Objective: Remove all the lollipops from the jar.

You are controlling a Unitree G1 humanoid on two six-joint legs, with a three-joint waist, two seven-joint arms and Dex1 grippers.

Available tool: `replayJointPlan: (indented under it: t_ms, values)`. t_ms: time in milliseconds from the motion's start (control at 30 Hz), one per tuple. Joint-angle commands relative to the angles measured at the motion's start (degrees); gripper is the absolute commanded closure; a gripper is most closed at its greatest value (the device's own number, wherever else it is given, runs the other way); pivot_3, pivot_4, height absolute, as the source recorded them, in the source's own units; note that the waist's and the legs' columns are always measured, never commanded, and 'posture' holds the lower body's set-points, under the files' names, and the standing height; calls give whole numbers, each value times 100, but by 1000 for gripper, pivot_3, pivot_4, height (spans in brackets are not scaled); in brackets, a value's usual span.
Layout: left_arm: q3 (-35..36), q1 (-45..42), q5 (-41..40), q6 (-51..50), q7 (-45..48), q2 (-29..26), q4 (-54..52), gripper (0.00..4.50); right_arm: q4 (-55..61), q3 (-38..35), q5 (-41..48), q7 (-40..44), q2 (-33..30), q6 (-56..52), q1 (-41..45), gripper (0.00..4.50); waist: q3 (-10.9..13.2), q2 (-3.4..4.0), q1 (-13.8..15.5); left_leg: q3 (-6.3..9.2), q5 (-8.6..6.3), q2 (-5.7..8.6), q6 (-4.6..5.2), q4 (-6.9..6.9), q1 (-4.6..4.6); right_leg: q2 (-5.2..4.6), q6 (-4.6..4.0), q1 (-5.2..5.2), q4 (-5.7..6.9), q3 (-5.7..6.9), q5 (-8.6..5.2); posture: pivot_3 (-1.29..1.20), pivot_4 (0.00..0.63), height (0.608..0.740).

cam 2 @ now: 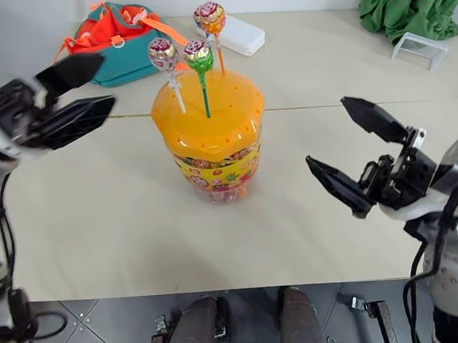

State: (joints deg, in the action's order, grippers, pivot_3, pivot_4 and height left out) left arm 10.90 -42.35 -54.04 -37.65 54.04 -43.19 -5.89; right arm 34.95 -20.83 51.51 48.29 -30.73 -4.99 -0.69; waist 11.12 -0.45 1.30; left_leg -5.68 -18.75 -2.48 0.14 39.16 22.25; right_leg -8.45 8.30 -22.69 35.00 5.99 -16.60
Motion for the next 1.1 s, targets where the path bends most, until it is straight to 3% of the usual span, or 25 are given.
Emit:
replayJointPlan:
  t_ms: [33,100,200,667,867,1000,1100]
  values:
    - [-359,-461,304,-70,96,164,177,0,209,-102,-40,-139,3,92,30,15,0,0,-9,-1,0,-1,0,0,0,2,0,-1,-2,0,0,0,150,740]
    - [-500,-651,393,-96,239,289,286,0,215,-96,-70,-163,0,110,31,15,0,0,-4,-1,1,-3,0,0,0,4,0,-2,0,0,0,0,150,740]
    - [-448,-863,322,-180,209,528,411,548,236,-96,-129,-203,13,146,26,0,0,0,5,-1,1,-3,0,1,1,4,0,-2,-2,-2,0,0,150,740]
    - [-246,-866,300,-326,366,872,497,4450,227,-87,-236,-268,-32,238,39,0,0,-1,16,2,1,-3,0,6,2,4,0,-1,-1,-2,0,0,150,740]
    - [1335,-924,-816,-654,-717,1089,1206,4482,-20,285,-214,260,-170,169,541,0,1,-1,-46,3,1,-9,1,11,0,5,0,-1,5,-2,0,0,150,740]
    - [1819,-136,-524,-819,-838,329,1359,4482,-348,551,-225,1097,-506,108,880,0,1,-1,-125,5,1,-10,1,1,-3,6,0,-2,5,0,0,0,150,740]
    - [1804,1420,196,-1010,-552,-641,1210,4482,-756,752,-152,2012,-1036,-173,1123,0,1,1,-212,-6,-3,-10,5,-8,-11,5,0,-6,3,-5,0,0,150,740]
